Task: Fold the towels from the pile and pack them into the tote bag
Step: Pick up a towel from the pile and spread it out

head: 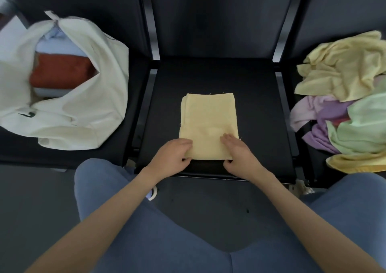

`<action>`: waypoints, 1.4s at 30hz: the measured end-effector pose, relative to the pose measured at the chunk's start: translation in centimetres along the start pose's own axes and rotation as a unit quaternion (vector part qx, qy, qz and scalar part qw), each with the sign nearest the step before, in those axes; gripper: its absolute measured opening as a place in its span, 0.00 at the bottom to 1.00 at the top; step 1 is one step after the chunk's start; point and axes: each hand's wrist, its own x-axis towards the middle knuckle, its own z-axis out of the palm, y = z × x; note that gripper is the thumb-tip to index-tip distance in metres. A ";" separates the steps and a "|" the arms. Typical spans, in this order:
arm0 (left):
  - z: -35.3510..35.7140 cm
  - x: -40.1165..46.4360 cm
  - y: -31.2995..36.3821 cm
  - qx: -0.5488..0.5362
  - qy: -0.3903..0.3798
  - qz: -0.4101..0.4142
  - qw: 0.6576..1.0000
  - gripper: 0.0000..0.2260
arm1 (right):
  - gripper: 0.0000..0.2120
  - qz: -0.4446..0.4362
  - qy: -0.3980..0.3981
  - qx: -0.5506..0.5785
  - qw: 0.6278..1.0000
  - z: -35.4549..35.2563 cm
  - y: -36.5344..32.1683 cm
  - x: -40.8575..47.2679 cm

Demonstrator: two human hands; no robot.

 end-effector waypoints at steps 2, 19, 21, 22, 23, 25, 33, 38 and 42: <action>0.8 -0.2 -0.8 0.049 -0.018 0.026 0.998 0.19 | 0.36 -0.003 -0.020 -0.107 0.994 0.6 0.6 0.2; -3.3 -1.4 2.2 -0.250 -0.009 -0.135 0.959 0.06 | 0.09 0.011 0.061 0.052 0.997 -2.5 1.7 -3.3; -3.5 -1.1 2.4 -0.289 0.009 -0.150 0.945 0.09 | 0.10 0.032 0.090 0.155 0.983 -3.1 1.7 -3.1; -3.5 -0.6 2.4 -0.305 0.028 -0.162 0.938 0.10 | 0.10 0.046 0.105 0.195 0.974 -3.4 1.7 -2.8; -3.6 0.0 2.3 -0.324 0.050 -0.176 0.928 0.10 | 0.09 0.062 0.118 0.232 0.964 -3.6 1.8 -2.3; -3.6 1.5 2.1 -0.357 0.091 -0.211 0.906 0.10 | 0.08 0.103 0.145 0.301 0.937 -4.0 1.8 -1.0; -2.0 5.9 0.5 -0.474 0.112 -0.373 0.790 0.23 | 0.18 0.229 0.192 0.398 0.867 -3.7 2.2 4.9; -0.2 5.5 0.2 -0.338 0.108 -0.359 0.863 0.29 | 0.26 0.229 0.173 0.261 0.922 -3.0 2.8 6.7; 0.8 5.3 0.4 -0.206 0.052 -0.440 0.873 0.30 | 0.29 0.240 0.134 0.204 0.940 -2.7 2.7 7.0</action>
